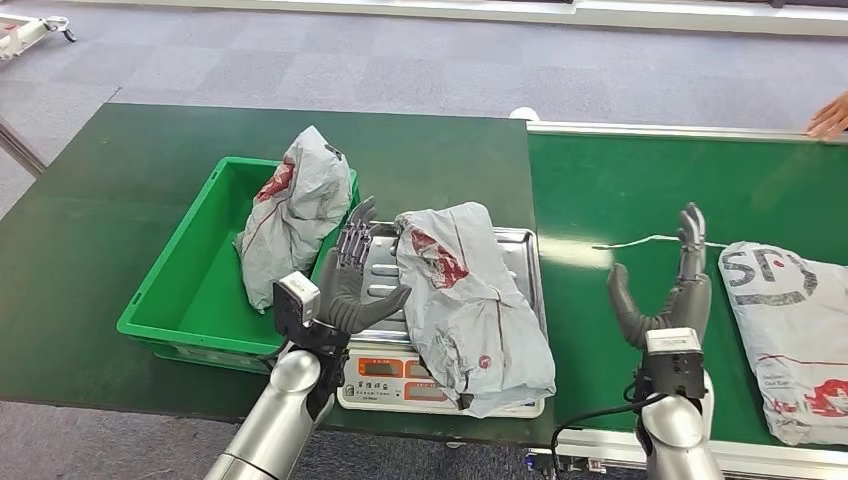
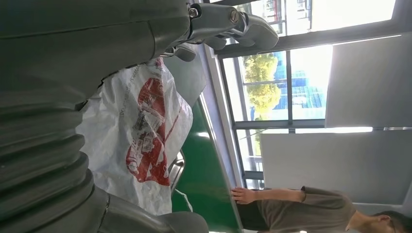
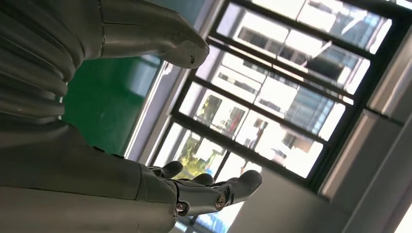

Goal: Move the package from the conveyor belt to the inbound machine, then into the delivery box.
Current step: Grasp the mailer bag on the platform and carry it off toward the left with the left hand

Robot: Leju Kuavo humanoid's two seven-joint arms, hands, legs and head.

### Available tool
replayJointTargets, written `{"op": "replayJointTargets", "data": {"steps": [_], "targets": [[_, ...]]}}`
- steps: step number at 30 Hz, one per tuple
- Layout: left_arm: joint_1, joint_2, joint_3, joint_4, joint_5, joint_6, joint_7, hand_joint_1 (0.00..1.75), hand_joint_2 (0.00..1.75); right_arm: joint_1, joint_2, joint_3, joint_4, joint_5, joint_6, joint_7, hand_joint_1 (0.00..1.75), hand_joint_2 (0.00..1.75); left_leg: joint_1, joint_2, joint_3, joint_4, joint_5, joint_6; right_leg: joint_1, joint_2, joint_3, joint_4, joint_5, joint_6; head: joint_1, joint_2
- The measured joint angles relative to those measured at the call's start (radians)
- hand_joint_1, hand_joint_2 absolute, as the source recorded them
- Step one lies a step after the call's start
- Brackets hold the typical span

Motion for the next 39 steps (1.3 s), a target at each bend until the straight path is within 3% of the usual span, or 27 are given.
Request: {"op": "replayJointTargets", "data": {"steps": [6, 10, 15, 32, 35, 39], "targets": [[-0.004, -0.003, 0.0, 0.01, 0.008, 0.0, 0.0, 0.0, 1.75, 0.07, 0.02, -0.114, -0.03, -0.078, -0.047, -0.009, 0.0, 1.75, 0.0, 0.0, 0.0, 0.0, -0.001, 0.0, 0.0, 0.0, 0.0, 0.0, 0.0, 0.0, 0.0, 0.0], [-0.004, -0.003, 0.0, 0.011, 0.009, 0.0, 0.0, 0.0, 1.75, 0.076, 0.022, -0.129, -0.028, -0.085, -0.048, -0.009, 0.0, 1.75, 0.0, 0.0, 0.0, 0.0, -0.001, 0.0, 0.0, 0.0, 0.0, 0.0, 0.0, 0.0, 0.0, 0.0], [-0.001, 0.0, 0.0, 0.005, 0.009, 0.0, 0.0, 0.0, 1.75, 0.118, 0.053, -0.233, 0.075, -0.078, -0.055, -0.009, 0.0, 1.75, 0.0, 0.001, 0.0, 0.0, -0.001, 0.0, 0.0, 0.0, 0.0, 0.0, 0.0, 0.0, 0.0, 0.0], [0.03, 0.008, -0.007, -0.076, -0.028, 0.02, 0.0, 0.0, 1.75, 0.081, 0.072, -0.233, 0.208, -0.004, -0.074, -0.009, 0.0, 1.75, 0.0, 0.001, -0.001, 0.0, -0.001, 0.0, 0.0, 0.0, 0.0, 0.0, 0.0, 0.0, 0.0, 0.0], [0.029, 0.012, -0.063, -0.126, -0.08, 0.044, 0.0, 0.0, 1.75, 0.06, 0.072, -0.212, 0.237, -0.001, -0.081, -0.009, 0.0, 1.75, 0.0, 0.0, -0.001, 0.0, -0.001, 0.001, 0.0, -0.001, 0.0, 0.0, 0.0, 0.0, 0.0, 0.0], [-0.023, 0.008, -0.208, -0.1, -0.21, 0.032, 0.002, 0.0, 1.75, 0.026, 0.072, -0.191, 0.278, -0.002, -0.078, -0.01, 0.0, 1.75, -0.001, -0.001, -0.001, 0.0, 0.0, 0.001, -0.001, -0.001, 0.001, 0.0, 0.0, 0.0, 0.0, 0.0]]}}
